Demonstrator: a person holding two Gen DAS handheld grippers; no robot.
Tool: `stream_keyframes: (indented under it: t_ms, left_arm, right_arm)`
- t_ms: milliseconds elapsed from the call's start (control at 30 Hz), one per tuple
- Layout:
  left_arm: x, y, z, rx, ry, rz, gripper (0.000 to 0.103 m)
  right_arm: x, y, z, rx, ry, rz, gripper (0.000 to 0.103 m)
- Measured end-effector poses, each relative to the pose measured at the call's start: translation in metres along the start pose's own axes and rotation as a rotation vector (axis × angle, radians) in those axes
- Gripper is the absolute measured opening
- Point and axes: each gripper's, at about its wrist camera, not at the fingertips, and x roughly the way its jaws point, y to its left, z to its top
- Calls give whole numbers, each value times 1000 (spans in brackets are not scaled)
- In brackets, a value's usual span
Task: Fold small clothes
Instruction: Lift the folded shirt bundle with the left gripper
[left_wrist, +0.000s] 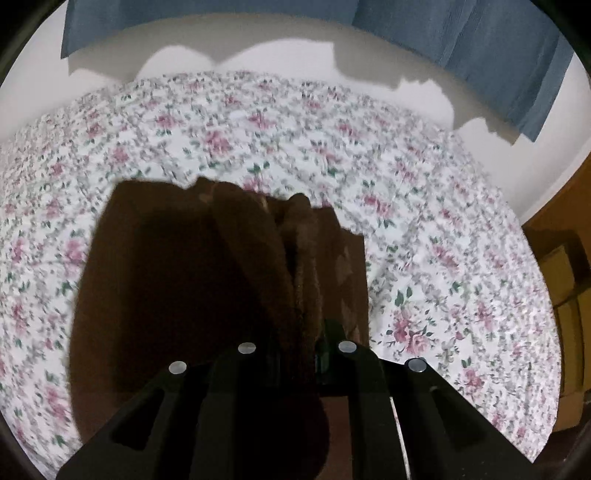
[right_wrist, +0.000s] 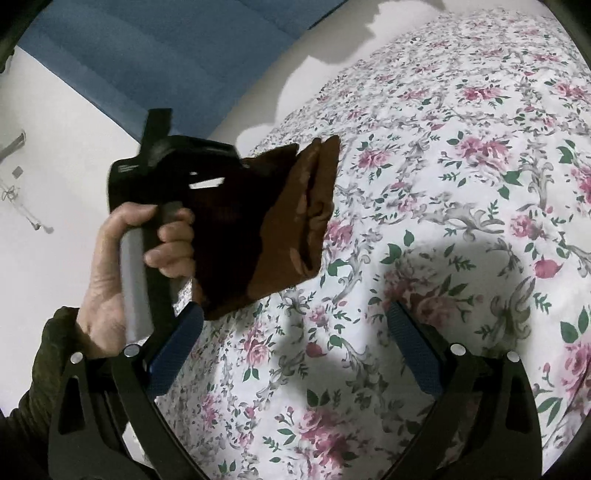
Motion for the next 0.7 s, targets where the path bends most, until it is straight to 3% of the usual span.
stream_keyframes:
  t_ms: [333,700]
  left_arm:
    - [14,-26,-16,93,-42,87,14]
    - [-3,-54,-22,181,-86,36,21]
  right_arm:
    - [-5,0,0,28,-15,33,100]
    - [-4,-1,1,19,-13,25,100]
